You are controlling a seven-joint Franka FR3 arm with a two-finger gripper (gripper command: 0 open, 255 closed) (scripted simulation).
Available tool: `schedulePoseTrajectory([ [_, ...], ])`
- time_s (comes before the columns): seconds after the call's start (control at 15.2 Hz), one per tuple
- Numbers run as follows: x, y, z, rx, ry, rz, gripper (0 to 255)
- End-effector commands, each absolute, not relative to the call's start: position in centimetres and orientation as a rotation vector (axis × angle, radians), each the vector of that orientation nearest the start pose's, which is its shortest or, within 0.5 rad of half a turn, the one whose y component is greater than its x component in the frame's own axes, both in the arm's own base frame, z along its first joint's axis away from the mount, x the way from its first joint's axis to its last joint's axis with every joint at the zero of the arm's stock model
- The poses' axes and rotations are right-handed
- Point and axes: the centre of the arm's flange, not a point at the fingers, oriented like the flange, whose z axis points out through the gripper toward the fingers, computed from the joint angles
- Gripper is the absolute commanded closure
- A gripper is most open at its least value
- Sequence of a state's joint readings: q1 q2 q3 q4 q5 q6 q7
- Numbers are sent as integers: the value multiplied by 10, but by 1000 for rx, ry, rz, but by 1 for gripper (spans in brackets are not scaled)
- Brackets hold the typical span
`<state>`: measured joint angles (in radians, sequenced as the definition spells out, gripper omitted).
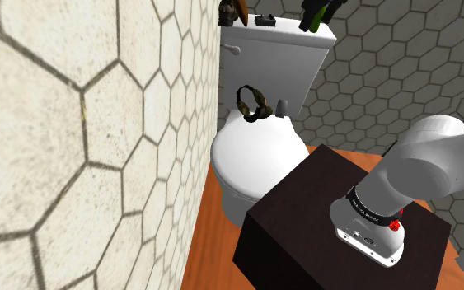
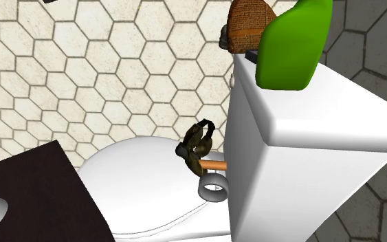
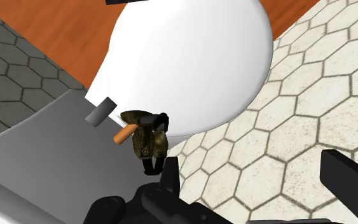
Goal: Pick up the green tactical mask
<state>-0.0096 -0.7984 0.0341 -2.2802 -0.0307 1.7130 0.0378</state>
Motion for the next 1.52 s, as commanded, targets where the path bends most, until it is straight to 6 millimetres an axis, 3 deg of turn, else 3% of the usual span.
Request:
schedulePoseTrajectory([
  [0.0,317,9,645,-3169,32,-370,0],
  [1.45,511,-126,457,-3112,-51,-221,0],
])
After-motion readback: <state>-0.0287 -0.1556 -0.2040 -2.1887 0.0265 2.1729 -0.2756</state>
